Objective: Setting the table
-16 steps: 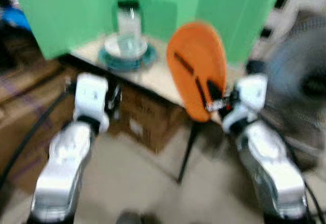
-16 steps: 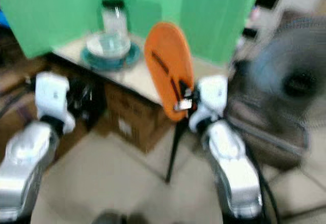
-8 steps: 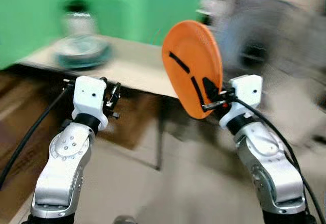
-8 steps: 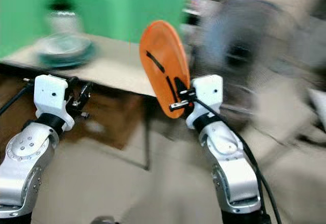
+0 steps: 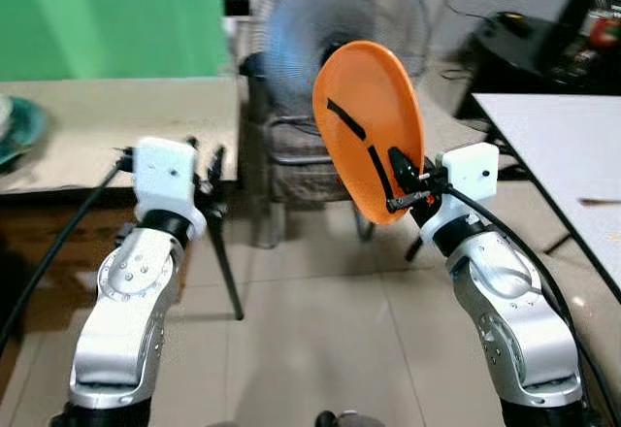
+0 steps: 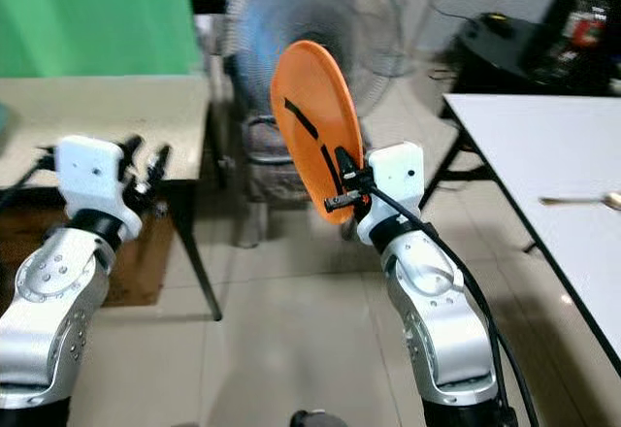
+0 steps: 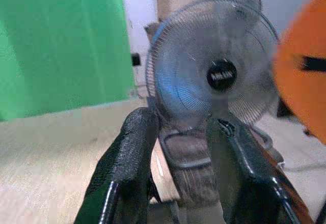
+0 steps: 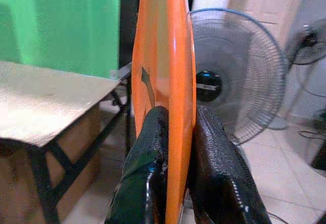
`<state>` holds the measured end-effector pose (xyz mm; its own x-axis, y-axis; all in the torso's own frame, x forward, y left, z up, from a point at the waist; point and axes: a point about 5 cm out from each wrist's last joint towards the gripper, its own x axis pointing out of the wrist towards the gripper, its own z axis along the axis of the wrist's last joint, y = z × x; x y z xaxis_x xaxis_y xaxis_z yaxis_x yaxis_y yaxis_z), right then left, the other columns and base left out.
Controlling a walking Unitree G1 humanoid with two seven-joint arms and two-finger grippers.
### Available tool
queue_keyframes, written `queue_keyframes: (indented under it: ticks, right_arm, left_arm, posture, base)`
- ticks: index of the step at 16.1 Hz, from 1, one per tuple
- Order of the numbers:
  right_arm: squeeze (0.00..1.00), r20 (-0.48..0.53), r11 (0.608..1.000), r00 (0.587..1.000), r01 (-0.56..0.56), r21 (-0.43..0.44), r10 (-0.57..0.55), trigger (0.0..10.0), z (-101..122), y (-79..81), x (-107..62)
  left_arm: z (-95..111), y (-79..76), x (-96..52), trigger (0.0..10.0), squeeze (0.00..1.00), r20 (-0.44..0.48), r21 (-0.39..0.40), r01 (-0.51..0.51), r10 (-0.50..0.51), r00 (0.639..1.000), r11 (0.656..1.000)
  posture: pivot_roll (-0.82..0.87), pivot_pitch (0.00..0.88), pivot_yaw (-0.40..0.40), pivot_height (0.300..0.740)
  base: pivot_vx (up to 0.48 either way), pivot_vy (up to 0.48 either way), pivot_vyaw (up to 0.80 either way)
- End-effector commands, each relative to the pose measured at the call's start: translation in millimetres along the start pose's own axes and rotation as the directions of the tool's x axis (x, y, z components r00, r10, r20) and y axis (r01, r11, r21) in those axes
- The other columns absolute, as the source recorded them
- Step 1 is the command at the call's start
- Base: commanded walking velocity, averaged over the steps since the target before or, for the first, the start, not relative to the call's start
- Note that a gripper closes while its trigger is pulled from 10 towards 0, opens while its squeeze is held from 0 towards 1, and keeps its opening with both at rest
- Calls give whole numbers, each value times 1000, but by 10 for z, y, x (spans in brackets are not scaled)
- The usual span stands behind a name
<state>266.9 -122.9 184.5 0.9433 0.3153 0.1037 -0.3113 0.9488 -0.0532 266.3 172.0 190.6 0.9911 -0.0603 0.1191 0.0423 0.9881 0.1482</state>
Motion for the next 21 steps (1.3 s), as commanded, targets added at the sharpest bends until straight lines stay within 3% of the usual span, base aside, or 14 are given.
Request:
queue_keyframes:
  ticks: [1,5,8,14,21]
  right_arm:
    - [0,72,1000,997,27,-6,-27,10000,128,-55,4]
    - [0,75,999,996,45,3,-45,10000,128,-62,4]
    - [0,161,983,972,181,-28,-174,10000,204,-142,29]
    - [0,164,981,968,192,-10,-188,10000,197,-147,55]
    - [0,165,980,966,200,8,-199,10000,183,-160,74]
  left_arm:
    - [40,69,34,10000,0,27,-21,-78,79,997,997]
    - [55,115,36,10000,0,66,-23,-173,174,982,985]
    - [62,98,29,10000,0,87,-26,-175,177,980,984]
    - [70,95,29,10000,0,88,-61,-168,173,981,984]
    - [46,111,37,10000,0,39,-33,-179,180,983,983]
  posture:
    - [158,0,-55,740]
    - [162,0,-60,740]
    - [165,0,-63,740]
    - [170,0,-66,740]
    - [172,0,-70,740]
  base:
    - [0,0,-800]
    - [0,0,-800]
    - [0,0,-800]
    - [0,0,-800]
    - [0,0,-800]
